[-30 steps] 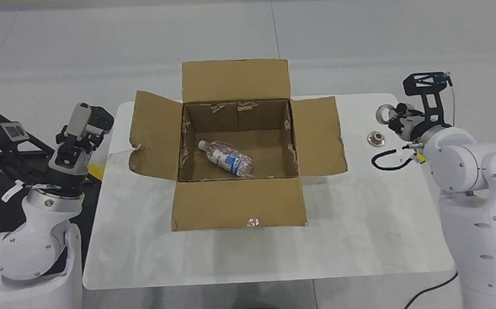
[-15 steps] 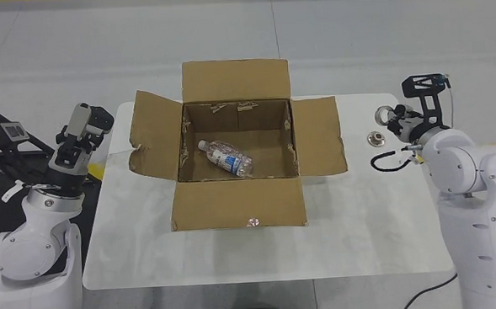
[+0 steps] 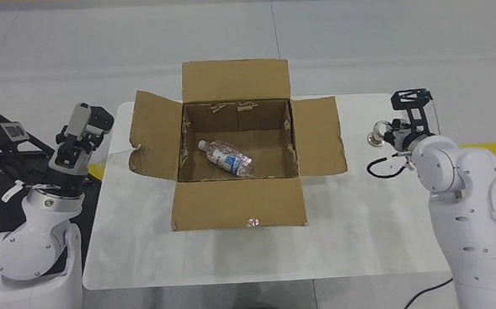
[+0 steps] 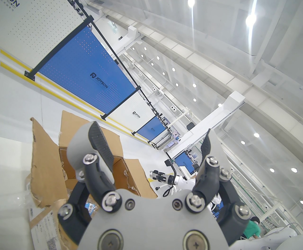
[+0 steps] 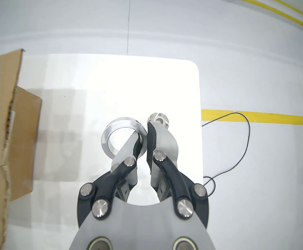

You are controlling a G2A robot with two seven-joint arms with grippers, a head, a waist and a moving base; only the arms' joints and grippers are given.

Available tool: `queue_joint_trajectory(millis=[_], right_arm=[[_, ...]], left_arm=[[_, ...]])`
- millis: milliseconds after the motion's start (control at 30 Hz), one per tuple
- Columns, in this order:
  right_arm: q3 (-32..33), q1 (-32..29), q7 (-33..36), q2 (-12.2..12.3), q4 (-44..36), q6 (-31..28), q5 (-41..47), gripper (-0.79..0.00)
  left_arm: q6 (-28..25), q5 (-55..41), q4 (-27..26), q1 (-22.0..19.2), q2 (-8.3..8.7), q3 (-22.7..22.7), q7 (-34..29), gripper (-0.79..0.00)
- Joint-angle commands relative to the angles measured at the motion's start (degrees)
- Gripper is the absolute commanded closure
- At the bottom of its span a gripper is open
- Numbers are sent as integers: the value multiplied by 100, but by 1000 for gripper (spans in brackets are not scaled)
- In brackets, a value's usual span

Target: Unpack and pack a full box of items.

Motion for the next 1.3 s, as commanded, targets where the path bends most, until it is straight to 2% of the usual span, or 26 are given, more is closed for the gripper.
queue_joint_trajectory(millis=[0,167,333,467,600,767,1033,1267], right_arm=[[15,-26,-21,3,41,-11,8,0],[170,-106,-84,7,-34,99,228,0],[326,-208,-205,-9,-737,346,677,0],[32,-21,-204,-57,-1332,531,876,0],[-635,443,-100,-145,-1461,707,873,0],[-1816,1124,-34,-325,-1269,831,674,0],[-3578,1873,-168,-748,-252,1183,302,0],[-4679,2316,-392,-1195,756,1279,149,0]], left_arm=[[0,0,0,0,0,0,0,-785],[0,0,0,0,0,0,0,-785],[0,0,0,0,0,0,0,-785],[0,0,0,0,0,0,0,-785],[0,0,0,0,0,0,0,-785],[31,6,-1,28,-1,-29,79,-785],[52,-34,58,435,5,-512,529,-785],[26,-112,77,630,10,-733,689,-785]])
